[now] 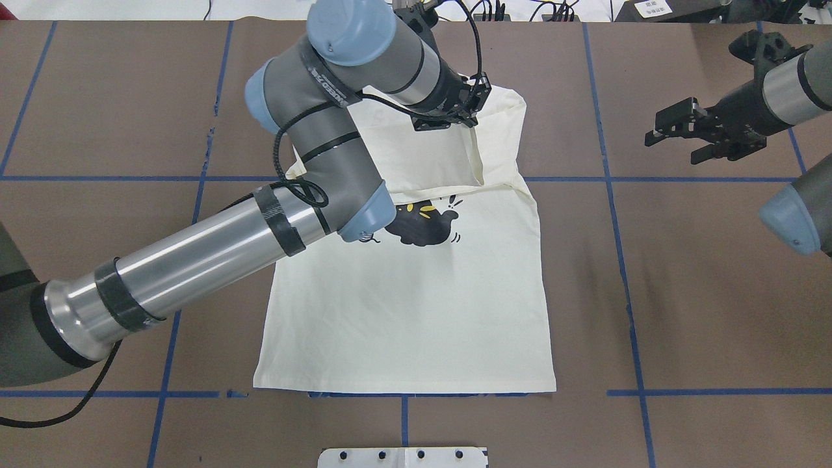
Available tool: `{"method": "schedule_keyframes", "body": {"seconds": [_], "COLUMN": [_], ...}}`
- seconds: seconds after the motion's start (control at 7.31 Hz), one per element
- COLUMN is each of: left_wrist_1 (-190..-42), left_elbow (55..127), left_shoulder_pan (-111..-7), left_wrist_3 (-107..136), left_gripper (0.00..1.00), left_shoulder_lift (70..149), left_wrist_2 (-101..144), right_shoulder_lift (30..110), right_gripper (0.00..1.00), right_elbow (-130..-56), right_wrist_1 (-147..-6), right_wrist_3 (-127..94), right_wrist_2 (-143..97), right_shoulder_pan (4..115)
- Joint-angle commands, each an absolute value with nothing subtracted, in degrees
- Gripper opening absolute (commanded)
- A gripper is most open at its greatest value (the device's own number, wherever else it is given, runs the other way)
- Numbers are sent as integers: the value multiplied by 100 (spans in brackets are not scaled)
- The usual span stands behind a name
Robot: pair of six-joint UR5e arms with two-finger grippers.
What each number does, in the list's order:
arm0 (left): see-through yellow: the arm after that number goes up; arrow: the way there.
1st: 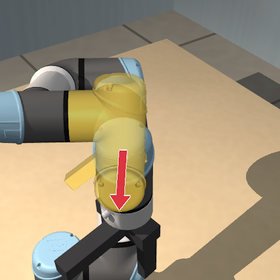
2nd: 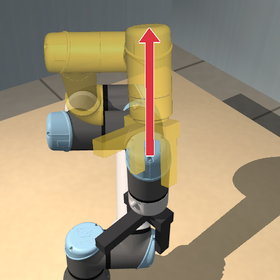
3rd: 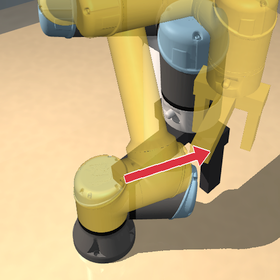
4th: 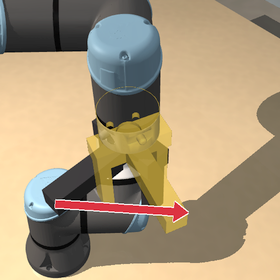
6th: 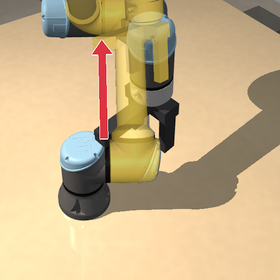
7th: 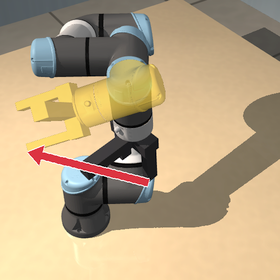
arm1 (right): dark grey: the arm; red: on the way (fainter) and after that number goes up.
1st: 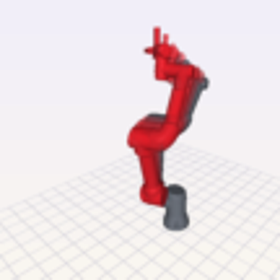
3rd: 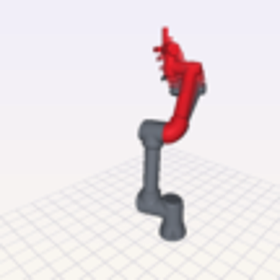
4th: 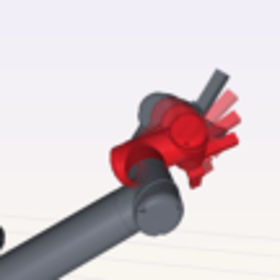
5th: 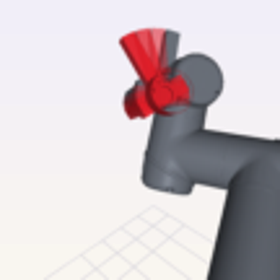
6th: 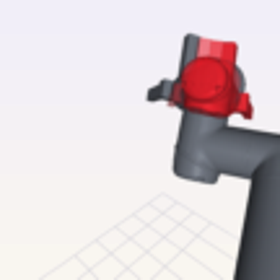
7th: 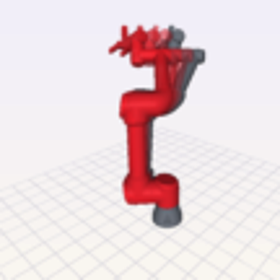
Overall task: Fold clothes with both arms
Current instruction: 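Grasp the cuff with the left gripper and fold it across the chest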
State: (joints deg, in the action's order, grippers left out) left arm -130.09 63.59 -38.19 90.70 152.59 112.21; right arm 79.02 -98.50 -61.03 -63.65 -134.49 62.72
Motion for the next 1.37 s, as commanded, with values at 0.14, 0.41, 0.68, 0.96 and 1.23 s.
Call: {"method": "schedule_keyframes", "body": {"seconds": [0.14, 0.41, 0.68, 0.96, 1.23], "left_wrist_1": [-13471, -13762, -13825, -13939, -13922], "left_elbow": [5662, 5450, 5291, 5308, 5465], "left_shoulder_pan": [-3376, -3130, -2927, -2892, -2918], "left_wrist_3": [9105, 9271, 9387, 9535, 9676], "left_gripper": [0, 0, 9, 66, 73], "left_shoulder_lift": [15653, 15741, 15873, 15899, 15891], "left_wrist_2": [10383, 10074, 9906, 9861, 9870], "right_shoulder_lift": [8085, 8130, 8139, 8147, 8200], "right_gripper": [99, 99, 100, 100, 100], "right_elbow": [-10002, -10020, -10028, -10098, -10230], "right_wrist_1": [-6100, -6100, -6108, -6108, -6108], "right_wrist_3": [-6363, -6363, -6390, -6460, -6478], "right_wrist_2": [-13500, -13500, -13491, -13491, -13491], "right_shoulder_pan": [6337, 6328, 6328, 6319, 6319]}}
